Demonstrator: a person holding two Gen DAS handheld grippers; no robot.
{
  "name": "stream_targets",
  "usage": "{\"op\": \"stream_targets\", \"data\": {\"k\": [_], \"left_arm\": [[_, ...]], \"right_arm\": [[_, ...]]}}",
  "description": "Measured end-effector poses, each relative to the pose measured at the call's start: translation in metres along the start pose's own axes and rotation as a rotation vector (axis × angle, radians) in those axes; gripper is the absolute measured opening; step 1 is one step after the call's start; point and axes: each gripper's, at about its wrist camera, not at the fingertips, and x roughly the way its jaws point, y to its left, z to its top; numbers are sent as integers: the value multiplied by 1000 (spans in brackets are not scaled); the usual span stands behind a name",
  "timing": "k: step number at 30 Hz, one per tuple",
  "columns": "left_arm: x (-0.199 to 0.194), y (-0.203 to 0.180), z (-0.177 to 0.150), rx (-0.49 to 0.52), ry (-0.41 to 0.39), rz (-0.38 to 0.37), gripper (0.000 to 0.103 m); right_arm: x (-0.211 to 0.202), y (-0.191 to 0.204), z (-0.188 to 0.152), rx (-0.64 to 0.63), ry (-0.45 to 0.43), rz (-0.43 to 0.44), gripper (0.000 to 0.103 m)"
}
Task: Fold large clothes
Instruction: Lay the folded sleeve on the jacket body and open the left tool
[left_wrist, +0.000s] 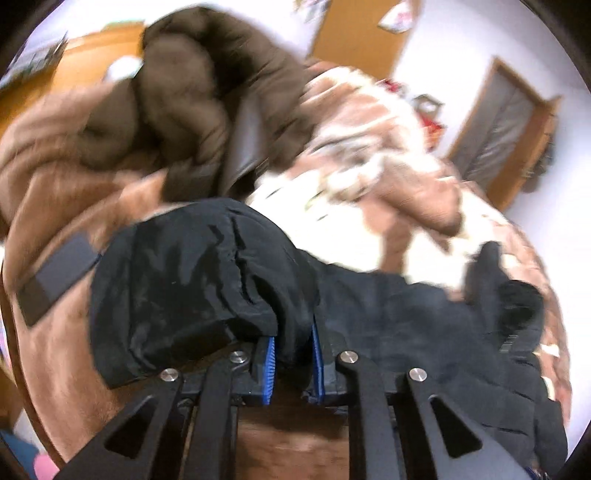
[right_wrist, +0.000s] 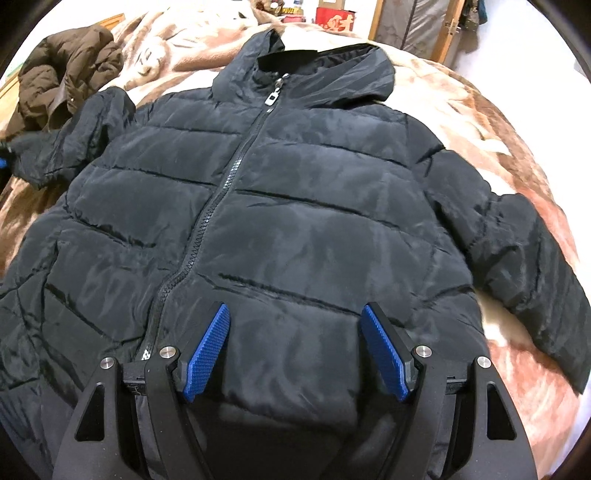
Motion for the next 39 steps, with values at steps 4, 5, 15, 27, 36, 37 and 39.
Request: {"op": "stream_targets", "data": {"k": [4,5,15,27,36,37,39], "left_arm": [[-43,-52,15,90,-65,-98,17],[-52,-67,16,116,-72,-126,17],[-50,-219,-35,368,33,-374,17],[32,-326,-160,512,342,-473,66],[-11,-320,-146,544,272,-582,75],[-11,-313,-141,543,255,-565,75],[-1,-294,-126,542,216,-488,75]], "right_arm": [[-19,-14,-4,33,-27,0,74],[-23,-17,-6,40,-33,0,74],[-52,-64,-27,146,-80,-5,74],[-38,-108,-61,260,-27,-12,74],[-45,-116,-54,291,-73,-5,74],[-46,-114,-50,288,-83,0,74],[-44,-109,-41,274,-95,12,74]]}}
